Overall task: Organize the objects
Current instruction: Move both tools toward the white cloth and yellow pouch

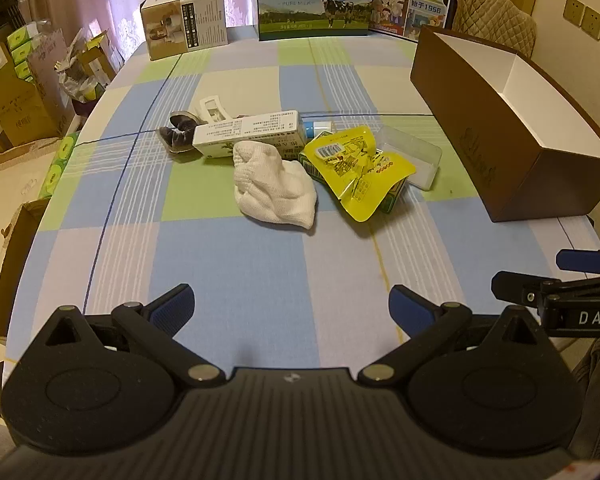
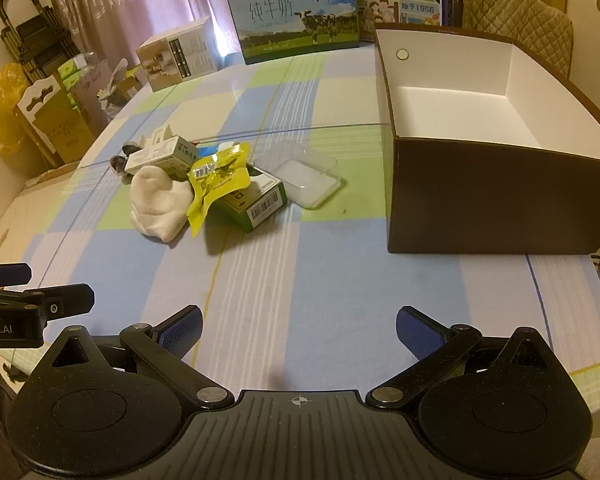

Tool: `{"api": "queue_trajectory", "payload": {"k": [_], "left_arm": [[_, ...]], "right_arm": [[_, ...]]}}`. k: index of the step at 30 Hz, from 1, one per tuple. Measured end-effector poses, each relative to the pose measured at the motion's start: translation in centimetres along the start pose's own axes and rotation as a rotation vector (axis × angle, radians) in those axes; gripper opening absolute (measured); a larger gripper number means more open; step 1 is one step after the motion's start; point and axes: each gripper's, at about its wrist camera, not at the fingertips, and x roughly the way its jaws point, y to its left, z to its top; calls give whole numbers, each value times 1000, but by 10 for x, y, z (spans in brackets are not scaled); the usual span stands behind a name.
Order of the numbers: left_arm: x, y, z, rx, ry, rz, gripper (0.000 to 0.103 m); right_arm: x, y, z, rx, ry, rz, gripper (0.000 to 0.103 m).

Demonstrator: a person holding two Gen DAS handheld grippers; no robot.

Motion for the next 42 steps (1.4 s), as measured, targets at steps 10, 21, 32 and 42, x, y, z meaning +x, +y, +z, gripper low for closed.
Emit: {"api": "queue_trajectory", "payload": {"k": [10, 21, 32, 42], "left_arm": [[3, 0, -2, 0, 3, 1, 102], [7, 0, -5, -1, 8, 2, 102], [8, 3, -3, -4, 22, 1, 102], [11, 7, 0, -13, 34, 15, 102]], "right_arm": [[1, 1, 0, -2, 3, 1, 101], [2, 1, 1, -3, 6, 3, 101], [4, 1, -5, -3, 8, 6, 101], [9, 6, 0, -23, 8, 23, 101]]}}
